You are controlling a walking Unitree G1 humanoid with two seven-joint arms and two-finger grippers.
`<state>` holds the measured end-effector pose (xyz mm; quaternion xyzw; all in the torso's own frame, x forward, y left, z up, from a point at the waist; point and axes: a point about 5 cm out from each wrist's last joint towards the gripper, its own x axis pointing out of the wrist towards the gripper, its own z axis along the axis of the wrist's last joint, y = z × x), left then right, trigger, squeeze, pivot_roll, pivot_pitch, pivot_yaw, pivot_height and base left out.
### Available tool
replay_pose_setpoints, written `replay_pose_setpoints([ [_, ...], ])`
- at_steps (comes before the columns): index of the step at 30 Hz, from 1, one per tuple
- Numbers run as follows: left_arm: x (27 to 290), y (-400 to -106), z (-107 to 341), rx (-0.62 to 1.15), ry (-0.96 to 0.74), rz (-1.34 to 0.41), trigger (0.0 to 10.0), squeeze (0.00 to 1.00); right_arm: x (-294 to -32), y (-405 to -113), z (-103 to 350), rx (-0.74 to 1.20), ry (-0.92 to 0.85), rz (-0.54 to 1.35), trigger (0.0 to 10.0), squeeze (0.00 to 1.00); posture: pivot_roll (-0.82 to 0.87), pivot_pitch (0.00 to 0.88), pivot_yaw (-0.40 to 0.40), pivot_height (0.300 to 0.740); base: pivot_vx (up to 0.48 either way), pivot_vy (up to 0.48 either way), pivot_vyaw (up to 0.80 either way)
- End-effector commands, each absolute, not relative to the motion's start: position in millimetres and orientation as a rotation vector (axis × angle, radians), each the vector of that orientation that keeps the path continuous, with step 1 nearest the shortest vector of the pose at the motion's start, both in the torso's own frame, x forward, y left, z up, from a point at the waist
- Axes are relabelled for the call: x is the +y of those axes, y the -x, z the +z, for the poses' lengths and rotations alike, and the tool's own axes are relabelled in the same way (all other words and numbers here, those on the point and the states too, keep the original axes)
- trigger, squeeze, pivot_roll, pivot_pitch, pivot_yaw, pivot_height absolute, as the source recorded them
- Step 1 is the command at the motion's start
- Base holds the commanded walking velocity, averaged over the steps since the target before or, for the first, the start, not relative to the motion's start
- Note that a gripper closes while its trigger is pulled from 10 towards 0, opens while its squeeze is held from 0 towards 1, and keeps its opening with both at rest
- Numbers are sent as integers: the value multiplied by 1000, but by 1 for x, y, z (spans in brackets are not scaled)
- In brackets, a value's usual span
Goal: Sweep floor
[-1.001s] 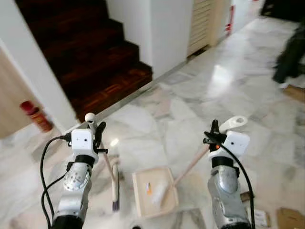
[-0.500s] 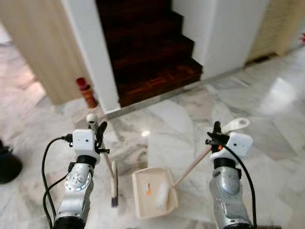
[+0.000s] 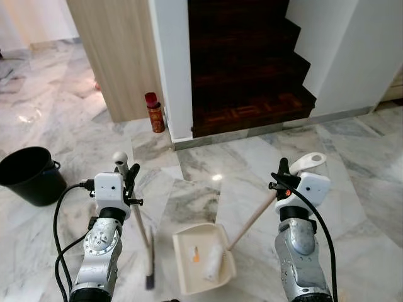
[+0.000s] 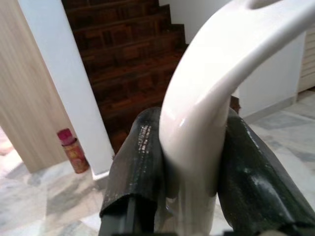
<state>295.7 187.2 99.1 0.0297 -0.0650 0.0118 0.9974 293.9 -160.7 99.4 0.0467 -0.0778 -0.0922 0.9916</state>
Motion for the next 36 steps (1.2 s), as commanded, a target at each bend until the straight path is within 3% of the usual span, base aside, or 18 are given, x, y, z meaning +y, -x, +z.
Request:
replay_pose_setpoints([
  [1,191,-298,113,-186,-71,25,10000,0,-154,-296,110,-200,-125,-164,10000,0,-22,72,28,740,0,480,0],
  [36,193,-299,116,-194,-73,41,10000,0,-148,-302,112,-187,-154,-128,10000,0,1,89,13,740,0,480,-25],
])
